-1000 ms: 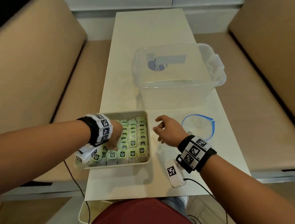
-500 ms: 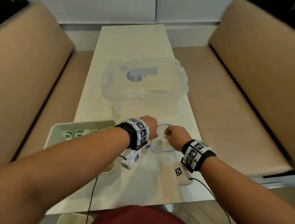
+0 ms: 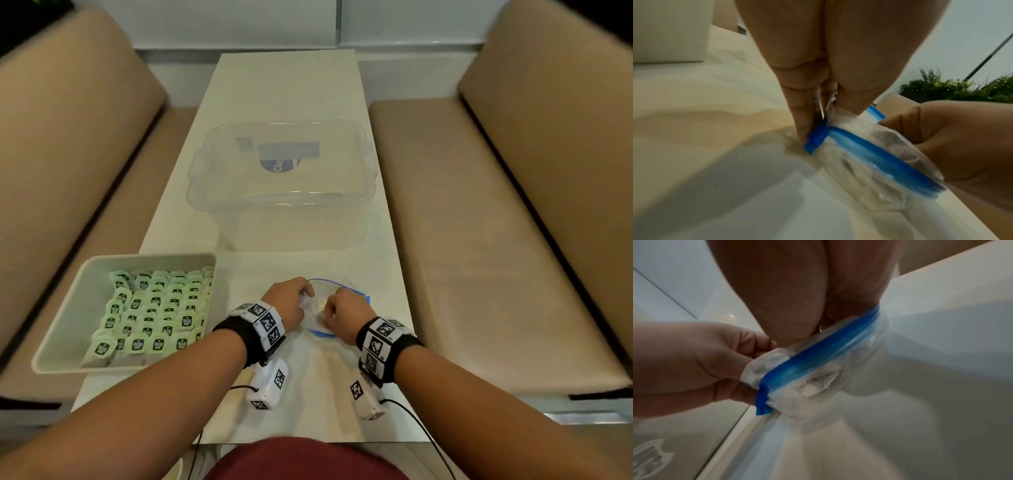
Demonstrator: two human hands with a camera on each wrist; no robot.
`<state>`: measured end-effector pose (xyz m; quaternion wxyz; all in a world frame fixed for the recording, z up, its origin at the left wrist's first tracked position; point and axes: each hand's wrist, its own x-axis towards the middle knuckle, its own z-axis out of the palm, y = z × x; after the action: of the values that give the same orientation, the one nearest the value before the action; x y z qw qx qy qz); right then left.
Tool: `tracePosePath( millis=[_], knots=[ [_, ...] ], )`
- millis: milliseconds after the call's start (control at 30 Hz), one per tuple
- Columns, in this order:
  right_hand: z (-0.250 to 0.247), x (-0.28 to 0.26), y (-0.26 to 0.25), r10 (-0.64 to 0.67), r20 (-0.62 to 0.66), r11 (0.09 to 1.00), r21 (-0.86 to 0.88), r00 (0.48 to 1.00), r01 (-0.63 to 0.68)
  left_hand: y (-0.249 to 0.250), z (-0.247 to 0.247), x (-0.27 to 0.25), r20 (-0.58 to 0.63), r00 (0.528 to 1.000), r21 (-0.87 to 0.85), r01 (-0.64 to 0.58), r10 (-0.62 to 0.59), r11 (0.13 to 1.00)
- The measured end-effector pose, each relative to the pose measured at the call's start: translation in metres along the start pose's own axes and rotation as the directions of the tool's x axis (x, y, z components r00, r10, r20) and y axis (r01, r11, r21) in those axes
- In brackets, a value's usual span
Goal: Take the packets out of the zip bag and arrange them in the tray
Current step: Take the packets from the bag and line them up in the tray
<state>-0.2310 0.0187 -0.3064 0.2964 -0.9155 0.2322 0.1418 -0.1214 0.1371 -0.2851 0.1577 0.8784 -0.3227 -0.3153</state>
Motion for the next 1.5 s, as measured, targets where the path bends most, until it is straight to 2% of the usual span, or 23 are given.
tracePosePath(
  millis=[200, 300, 367, 433, 533, 600, 700, 800, 867, 933, 1000, 1100, 1167, 1300, 1500],
  knots=[
    [-0.019, 0.0, 0.014, 0.003, -0.122, 0.944, 0.327, 0.993, 0.038, -0.005, 0.002, -0.01, -0.072, 0.997, 0.065, 0.012, -0.007, 0.998],
    [-0.028, -0.002, 0.017, 0.054, -0.175, 0.842, 0.537, 0.983, 0.049, -0.005, 0.001, -0.014, -0.085, 0.996, 0.095, 0.017, -0.009, 0.995],
    [-0.035, -0.004, 0.012, 0.052, -0.154, 0.786, 0.616, 0.987, 0.055, -0.003, -0.003, -0.017, -0.086, 0.996, 0.152, 0.002, 0.012, 0.988],
    [-0.043, -0.006, 0.004, 0.018, -0.179, 0.81, 0.58, 0.984, 0.091, 0.001, -0.012, -0.019, -0.149, 0.985, 0.214, -0.055, 0.088, 0.975],
    [-0.053, -0.008, -0.01, -0.007, -0.184, 0.819, 0.563, 0.983, 0.111, 0.01, -0.026, -0.03, -0.248, 0.924, 0.274, -0.22, 0.29, 0.936],
    [-0.057, -0.01, -0.023, 0.006, -0.112, 0.756, 0.651, 0.994, 0.069, 0.017, -0.036, -0.039, -0.257, 0.891, 0.313, -0.29, 0.375, 0.904],
    [-0.065, -0.017, -0.044, -0.006, -0.004, 0.635, 0.772, 1.0, 0.007, 0.018, -0.051, -0.047, -0.3, 0.861, 0.367, -0.293, 0.41, 0.883],
    [-0.067, -0.022, -0.062, -0.074, 0.041, 0.64, 0.768, 0.996, 0.016, 0.008, -0.069, -0.054, -0.314, 0.843, 0.399, -0.3, 0.436, 0.867],
    [-0.065, -0.022, -0.074, -0.095, 0.016, 0.696, 0.716, 0.995, 0.055, 0.001, -0.085, -0.06, -0.343, 0.831, 0.383, -0.303, 0.438, 0.873],
    [-0.061, -0.017, -0.085, -0.111, -0.092, 0.775, 0.615, 0.99, 0.144, -0.007, -0.105, -0.067, -0.386, 0.827, 0.323, -0.293, 0.408, 0.9],
    [-0.054, -0.009, -0.097, -0.164, -0.217, 0.806, 0.533, 0.962, 0.257, -0.014, -0.126, -0.076, -0.405, 0.841, 0.234, -0.282, 0.357, 0.93],
    [-0.05, -0.002, -0.125, -0.222, -0.347, 0.754, 0.531, 0.911, 0.386, -0.027, -0.155, -0.09, -0.375, 0.871, 0.171, -0.271, 0.317, 0.947],
    [-0.048, 0.003, -0.147, -0.229, -0.382, 0.702, 0.572, 0.895, 0.424, -0.037, -0.173, -0.098, -0.379, 0.878, 0.128, -0.263, 0.293, 0.956],
    [-0.04, 0.013, -0.182, -0.215, -0.399, 0.653, 0.619, 0.891, 0.436, -0.061, -0.205, -0.105, -0.357, 0.89, 0.144, -0.246, 0.282, 0.958],
    [-0.02, 0.025, -0.228, -0.267, -0.362, 0.654, 0.613, 0.893, 0.444, -0.094, -0.235, -0.113, -0.288, 0.894, 0.237, -0.28, 0.343, 0.93]
  ],
)
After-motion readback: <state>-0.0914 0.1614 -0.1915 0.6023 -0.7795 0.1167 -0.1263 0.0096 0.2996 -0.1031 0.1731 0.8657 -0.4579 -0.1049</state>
